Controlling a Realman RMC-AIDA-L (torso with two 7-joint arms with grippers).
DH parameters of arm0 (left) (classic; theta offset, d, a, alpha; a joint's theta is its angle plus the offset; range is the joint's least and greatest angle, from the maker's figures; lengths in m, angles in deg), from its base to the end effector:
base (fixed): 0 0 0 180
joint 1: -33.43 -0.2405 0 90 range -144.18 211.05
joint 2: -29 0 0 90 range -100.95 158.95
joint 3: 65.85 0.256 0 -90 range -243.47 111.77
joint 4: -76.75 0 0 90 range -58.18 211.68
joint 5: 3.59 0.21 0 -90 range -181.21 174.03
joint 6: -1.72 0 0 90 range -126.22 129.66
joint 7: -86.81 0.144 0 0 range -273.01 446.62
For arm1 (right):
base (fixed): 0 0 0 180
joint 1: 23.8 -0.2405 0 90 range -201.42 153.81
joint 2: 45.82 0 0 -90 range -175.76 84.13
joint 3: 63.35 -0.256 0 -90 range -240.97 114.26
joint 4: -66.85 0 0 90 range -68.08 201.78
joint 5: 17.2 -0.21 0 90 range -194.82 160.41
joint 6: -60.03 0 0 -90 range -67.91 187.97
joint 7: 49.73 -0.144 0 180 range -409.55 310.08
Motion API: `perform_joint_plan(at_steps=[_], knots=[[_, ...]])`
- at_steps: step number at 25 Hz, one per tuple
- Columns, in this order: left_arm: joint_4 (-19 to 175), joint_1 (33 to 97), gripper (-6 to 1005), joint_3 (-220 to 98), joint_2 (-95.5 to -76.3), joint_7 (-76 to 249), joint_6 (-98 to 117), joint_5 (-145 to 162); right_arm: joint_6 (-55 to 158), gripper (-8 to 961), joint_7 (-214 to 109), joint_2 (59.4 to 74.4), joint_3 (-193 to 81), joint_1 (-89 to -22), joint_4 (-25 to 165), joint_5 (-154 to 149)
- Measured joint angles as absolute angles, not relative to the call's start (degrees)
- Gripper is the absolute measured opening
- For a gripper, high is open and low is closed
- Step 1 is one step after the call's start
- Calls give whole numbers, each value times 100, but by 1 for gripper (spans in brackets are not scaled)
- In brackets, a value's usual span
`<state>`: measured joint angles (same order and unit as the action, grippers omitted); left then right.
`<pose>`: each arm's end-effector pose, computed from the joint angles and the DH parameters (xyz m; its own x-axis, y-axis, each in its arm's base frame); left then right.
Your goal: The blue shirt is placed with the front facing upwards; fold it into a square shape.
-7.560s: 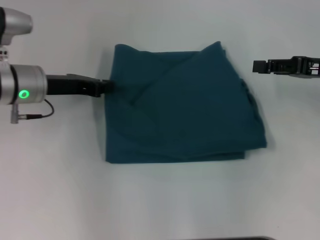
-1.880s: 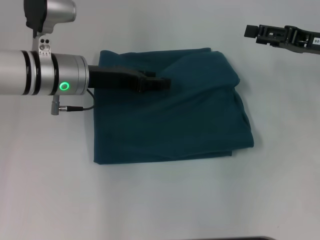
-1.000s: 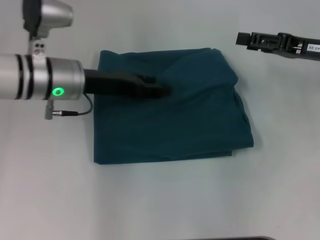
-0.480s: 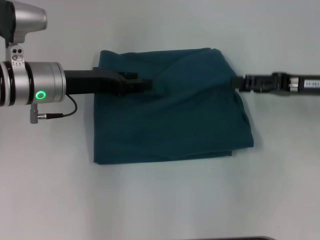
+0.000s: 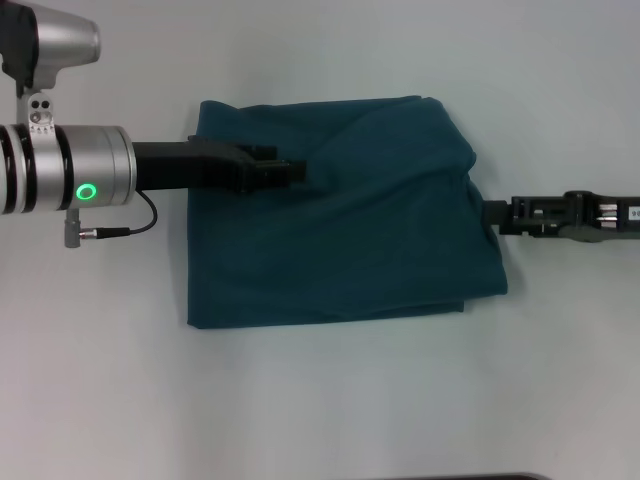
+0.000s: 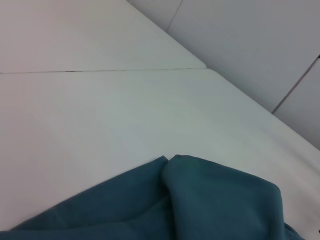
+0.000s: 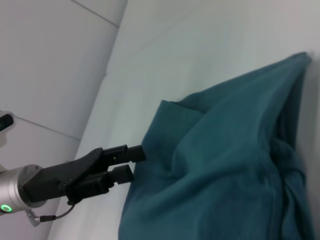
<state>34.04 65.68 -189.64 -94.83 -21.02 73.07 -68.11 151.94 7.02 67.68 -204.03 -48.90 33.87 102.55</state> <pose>-0.2315 0.3554 -0.0537 0.6568 0.6411 0.3970 0.7230 -0.6850 -0.0900 0.3188 0.2923 0.0184 0.1728 -0.9167 -0.3603 -0.9422 -0.2604 0.2106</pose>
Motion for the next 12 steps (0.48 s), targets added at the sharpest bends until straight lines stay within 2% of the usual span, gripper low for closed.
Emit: perform_joint_plan(at_steps=[12], knots=[[3421,6623,541,-18932,-9492,-2102,7204,-6793,15004,766,694,6817,-20401,-4940,3636,10390]])
